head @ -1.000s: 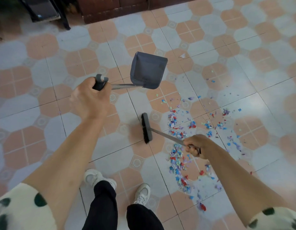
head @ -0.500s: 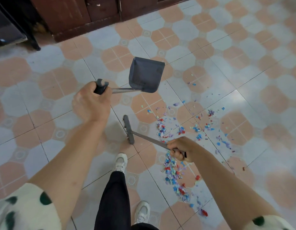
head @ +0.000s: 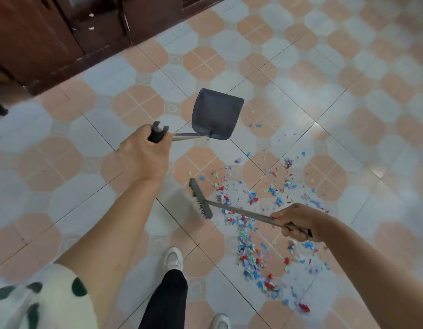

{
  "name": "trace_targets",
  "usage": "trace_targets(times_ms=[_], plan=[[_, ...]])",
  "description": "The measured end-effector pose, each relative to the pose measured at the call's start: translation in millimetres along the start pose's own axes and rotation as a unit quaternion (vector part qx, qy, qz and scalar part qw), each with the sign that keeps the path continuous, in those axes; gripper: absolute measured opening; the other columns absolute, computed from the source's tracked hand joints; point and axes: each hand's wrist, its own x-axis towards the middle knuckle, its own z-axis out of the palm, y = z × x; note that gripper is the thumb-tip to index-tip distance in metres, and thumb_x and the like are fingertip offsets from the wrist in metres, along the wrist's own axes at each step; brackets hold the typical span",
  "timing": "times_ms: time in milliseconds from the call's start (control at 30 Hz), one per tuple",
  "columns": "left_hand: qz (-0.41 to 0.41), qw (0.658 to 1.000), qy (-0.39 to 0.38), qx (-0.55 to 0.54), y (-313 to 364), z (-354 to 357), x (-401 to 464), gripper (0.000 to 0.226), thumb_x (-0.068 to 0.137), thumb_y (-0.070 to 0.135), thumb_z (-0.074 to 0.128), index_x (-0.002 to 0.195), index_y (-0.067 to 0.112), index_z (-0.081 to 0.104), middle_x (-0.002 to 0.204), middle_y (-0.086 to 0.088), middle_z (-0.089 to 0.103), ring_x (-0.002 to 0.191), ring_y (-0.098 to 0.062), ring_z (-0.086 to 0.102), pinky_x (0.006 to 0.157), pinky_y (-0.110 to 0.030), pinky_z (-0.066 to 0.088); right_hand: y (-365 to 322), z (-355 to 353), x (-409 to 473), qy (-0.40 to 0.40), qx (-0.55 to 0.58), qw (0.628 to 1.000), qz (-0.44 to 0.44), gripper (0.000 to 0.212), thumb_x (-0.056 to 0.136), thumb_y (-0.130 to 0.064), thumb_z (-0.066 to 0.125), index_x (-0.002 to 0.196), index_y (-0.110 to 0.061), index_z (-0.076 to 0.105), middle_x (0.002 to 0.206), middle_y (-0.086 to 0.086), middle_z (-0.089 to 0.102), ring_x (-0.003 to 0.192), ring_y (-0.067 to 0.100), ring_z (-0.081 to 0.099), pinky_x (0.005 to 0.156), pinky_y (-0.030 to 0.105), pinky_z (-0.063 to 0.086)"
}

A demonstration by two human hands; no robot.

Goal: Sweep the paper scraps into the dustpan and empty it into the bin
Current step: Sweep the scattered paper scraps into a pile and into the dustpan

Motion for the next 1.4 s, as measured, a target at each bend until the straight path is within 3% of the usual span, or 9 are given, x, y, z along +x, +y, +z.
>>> trace_targets(times_ms=[167,333,467,600,767,900,1033,1233,1400], plan=[[0.013,0.999,0.002,-0.03,16,13,17,0.031,0.082,0.045,0.059,0.087,0.016,0.07,0.082,-0.006,0.072,0.078,-0.03,0.061,0.073,-0.041,0.051,12,26,-2,-0.058,-0.116,0.991,0.022,0.037,0.086,0.001,0.052,0.118,-0.008,0.067,0.051,0.006,0.049,0.035,0.011,0.029,0.035,0.016,0.025],[0.04,0.998,0.005,-0.039,16,20,26,0.029,0.082,0.042,0.061,0.083,0.014,0.07,0.079,-0.01,0.071,0.075,-0.033,0.06,0.066,-0.037,0.047,22,26,9,-0.023,-0.158,0.986,0.05,0.038,0.087,0.003,0.052,0.12,-0.007,0.067,0.051,0.006,0.047,0.032,0.011,0.029,0.035,0.016,0.024],[0.052,0.998,0.009,-0.034,14,23,27,0.029,0.083,0.039,0.063,0.078,0.012,0.068,0.073,-0.013,0.068,0.064,-0.028,0.049,0.06,-0.031,0.034,28,-1,13,0.057,-0.102,0.992,0.057,0.026,0.088,0.001,0.054,0.106,-0.006,0.071,0.054,0.009,0.048,0.033,0.012,0.028,0.037,0.016,0.023],[0.058,0.998,0.003,-0.032,15,23,28,0.029,0.083,0.04,0.061,0.08,0.012,0.069,0.074,-0.014,0.068,0.067,-0.031,0.053,0.062,-0.033,0.036,28,-10,6,0.081,-0.056,0.995,0.035,0.013,0.09,-0.003,0.059,0.084,-0.008,0.069,0.052,0.009,0.051,0.031,0.013,0.03,0.036,0.016,0.025],[0.059,0.998,0.004,-0.038,17,21,38,0.031,0.083,0.04,0.06,0.077,0.011,0.068,0.072,-0.015,0.067,0.066,-0.03,0.05,0.063,-0.034,0.038,11,10,-5,0.039,-0.022,0.999,-0.022,0.029,0.089,0.001,0.056,0.11,-0.014,0.068,0.055,0.01,0.053,0.032,0.012,0.033,0.034,0.017,0.028],[0.065,0.997,0.011,-0.044,18,15,50,0.031,0.083,0.039,0.062,0.078,0.009,0.068,0.071,-0.014,0.065,0.065,-0.028,0.046,0.059,-0.03,0.031,-22,59,2,-0.033,0.015,0.998,-0.049,0.032,0.089,0.0,0.056,0.119,-0.006,0.066,0.057,0.009,0.054,0.032,0.01,0.033,0.032,0.018,0.028],[0.081,0.995,0.006,-0.061,13,12,64,0.03,0.08,0.04,0.06,0.084,0.013,0.071,0.075,-0.011,0.069,0.071,-0.033,0.058,0.062,-0.035,0.043,-73,122,30,-0.089,0.069,0.992,-0.047,0.036,0.091,0.001,0.051,0.126,-0.005,0.059,0.062,0.011,0.052,0.031,0.007,0.035,0.031,0.016,0.027],[0.086,0.995,0.0,-0.049,6,17,80,0.031,0.078,0.042,0.058,0.083,0.015,0.072,0.075,-0.01,0.07,0.071,-0.034,0.06,0.063,-0.038,0.048,-146,173,74,-0.13,0.143,0.981,0.005,0.011,0.094,-0.004,0.045,0.099,-0.006,0.054,0.061,0.006,0.045,0.026,0.006,0.032,0.03,0.011,0.025],[0.09,0.995,-0.008,-0.044,1,20,89,0.032,0.077,0.044,0.057,0.085,0.017,0.073,0.076,-0.01,0.071,0.071,-0.033,0.059,0.063,-0.036,0.047,-147,128,85,-0.078,0.226,0.971,0.025,0.011,0.097,-0.003,0.042,0.089,0.0,0.05,0.062,0.007,0.047,0.025,0.006,0.032,0.027,0.014,0.026]])
